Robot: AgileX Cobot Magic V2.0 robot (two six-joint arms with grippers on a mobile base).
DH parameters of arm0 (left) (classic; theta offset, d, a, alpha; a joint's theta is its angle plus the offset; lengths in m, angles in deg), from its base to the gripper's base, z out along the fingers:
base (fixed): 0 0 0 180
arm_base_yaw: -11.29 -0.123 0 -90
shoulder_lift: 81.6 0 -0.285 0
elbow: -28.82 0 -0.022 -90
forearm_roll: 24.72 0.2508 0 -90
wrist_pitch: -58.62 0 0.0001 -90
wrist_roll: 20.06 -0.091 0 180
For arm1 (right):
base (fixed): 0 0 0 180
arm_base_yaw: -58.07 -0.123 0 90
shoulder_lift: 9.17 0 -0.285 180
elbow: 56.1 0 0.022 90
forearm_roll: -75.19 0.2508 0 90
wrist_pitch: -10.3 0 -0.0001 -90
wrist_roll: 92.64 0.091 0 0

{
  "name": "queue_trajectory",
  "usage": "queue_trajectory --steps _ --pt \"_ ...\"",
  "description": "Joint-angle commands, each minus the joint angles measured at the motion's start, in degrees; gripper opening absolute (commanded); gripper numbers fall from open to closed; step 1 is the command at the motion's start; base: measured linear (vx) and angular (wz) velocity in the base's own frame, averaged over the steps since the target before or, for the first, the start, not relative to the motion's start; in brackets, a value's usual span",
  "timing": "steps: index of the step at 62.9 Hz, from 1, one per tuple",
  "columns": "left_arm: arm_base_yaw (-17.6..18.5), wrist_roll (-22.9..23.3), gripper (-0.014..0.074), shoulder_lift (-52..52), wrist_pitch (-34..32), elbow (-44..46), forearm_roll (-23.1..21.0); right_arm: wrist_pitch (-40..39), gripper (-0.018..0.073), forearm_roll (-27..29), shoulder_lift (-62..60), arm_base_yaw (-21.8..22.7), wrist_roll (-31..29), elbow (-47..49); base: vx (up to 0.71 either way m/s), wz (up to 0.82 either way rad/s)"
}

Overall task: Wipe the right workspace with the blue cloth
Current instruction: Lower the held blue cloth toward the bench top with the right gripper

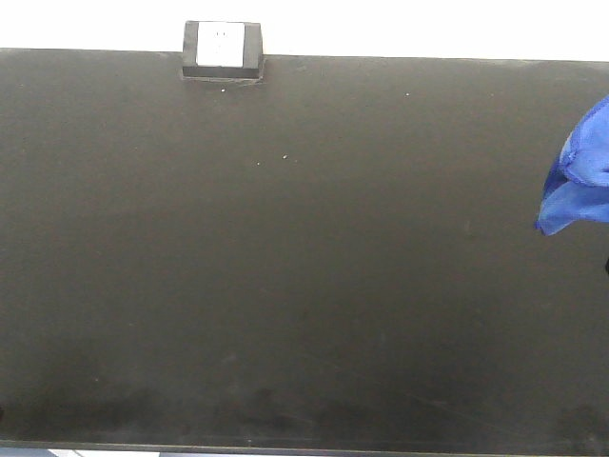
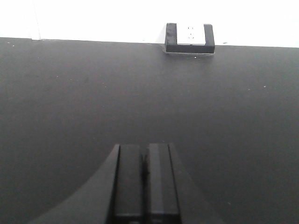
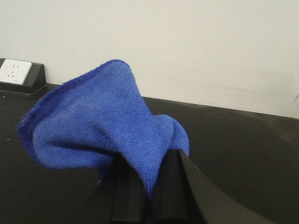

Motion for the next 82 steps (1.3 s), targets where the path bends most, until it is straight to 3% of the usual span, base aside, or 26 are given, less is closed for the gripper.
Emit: queue_trajectory --steps 1,54,67,82 --pt "0.25 0.49 -0.0006 0.86 -4.60 -1.74 0.06 -5.05 -0.0004 -0.02 0.21 0.10 -0.42 1.85 0.03 0.02" --pt "0.25 0.49 -0.0006 0.86 -4.60 -1.74 0.06 -5.10 -0.0004 0.07 0.21 0.10 -0.35 1.85 0.00 0.00" --pt "0.25 0.49 -0.0006 0.86 -4.60 -1.74 0.06 -6.47 -0.0004 0.45 0.82 0.10 4.62 2.02 0.00 0.00" --pt "0.25 0.49 -0.0006 0.86 -4.60 -1.74 0.06 4.19 -0.0004 -0.01 14.34 0.10 4.74 7.43 0.00 0.00"
